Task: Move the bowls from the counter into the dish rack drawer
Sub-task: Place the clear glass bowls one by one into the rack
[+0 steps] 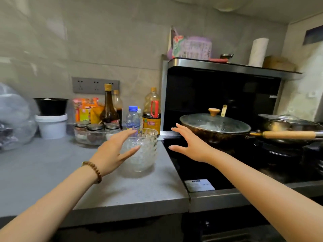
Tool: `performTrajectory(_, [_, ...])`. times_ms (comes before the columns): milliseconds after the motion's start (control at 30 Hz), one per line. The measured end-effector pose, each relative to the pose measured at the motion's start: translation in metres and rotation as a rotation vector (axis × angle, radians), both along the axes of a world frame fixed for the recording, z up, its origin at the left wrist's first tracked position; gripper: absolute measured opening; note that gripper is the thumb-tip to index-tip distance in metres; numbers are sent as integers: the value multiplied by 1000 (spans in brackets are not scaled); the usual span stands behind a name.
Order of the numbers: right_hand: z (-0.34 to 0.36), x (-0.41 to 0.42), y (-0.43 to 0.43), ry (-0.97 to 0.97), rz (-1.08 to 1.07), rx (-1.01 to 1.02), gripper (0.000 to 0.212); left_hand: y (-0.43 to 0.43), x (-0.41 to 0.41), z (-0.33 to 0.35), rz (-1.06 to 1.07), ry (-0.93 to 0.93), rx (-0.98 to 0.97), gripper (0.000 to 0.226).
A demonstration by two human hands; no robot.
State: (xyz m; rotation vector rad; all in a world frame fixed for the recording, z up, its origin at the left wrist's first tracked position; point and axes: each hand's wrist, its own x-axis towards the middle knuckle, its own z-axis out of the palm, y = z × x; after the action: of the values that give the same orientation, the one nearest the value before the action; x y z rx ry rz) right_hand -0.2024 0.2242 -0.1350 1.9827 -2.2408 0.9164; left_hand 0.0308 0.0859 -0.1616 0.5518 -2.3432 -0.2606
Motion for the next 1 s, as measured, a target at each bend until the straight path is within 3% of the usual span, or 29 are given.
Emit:
performTrajectory(333, [-11,23,-70,-218,35,12,66,-41,-7,-3,23,10,258,54])
performTrajectory(500, [-15,30,-78,-235,34,-11,41,-45,-18,-1,21,13,277,39])
performTrajectory(767, [-17,28,-81,-292,59,-42,33,-48,-26,-5,4,181,316,29])
performTrajectory(1000, [4,30,-63,-170,39,-162,35,-29,-32,4,-84,401,303,34])
